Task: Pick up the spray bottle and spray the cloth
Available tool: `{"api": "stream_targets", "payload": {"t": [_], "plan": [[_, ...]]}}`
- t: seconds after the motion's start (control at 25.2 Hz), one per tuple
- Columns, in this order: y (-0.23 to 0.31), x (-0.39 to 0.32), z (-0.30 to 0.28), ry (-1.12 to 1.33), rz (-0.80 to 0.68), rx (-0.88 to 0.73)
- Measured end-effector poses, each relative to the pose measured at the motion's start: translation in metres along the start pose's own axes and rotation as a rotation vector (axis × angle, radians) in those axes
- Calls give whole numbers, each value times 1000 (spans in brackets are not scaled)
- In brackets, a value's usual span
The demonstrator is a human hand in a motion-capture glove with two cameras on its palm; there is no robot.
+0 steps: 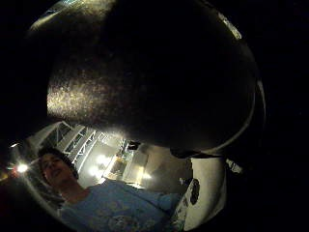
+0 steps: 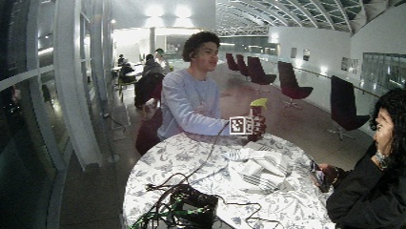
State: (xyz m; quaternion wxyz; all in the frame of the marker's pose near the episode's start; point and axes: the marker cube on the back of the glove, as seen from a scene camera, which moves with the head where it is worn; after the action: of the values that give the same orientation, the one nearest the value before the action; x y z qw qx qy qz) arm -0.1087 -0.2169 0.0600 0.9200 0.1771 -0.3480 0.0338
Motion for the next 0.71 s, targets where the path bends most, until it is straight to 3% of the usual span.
{"api": "stream_targets", "payload": {"t": [0.4,0.71], "plan": [[2,-2,1,13,20,-65],[44,-20,-83,60,-23,-92]]}}
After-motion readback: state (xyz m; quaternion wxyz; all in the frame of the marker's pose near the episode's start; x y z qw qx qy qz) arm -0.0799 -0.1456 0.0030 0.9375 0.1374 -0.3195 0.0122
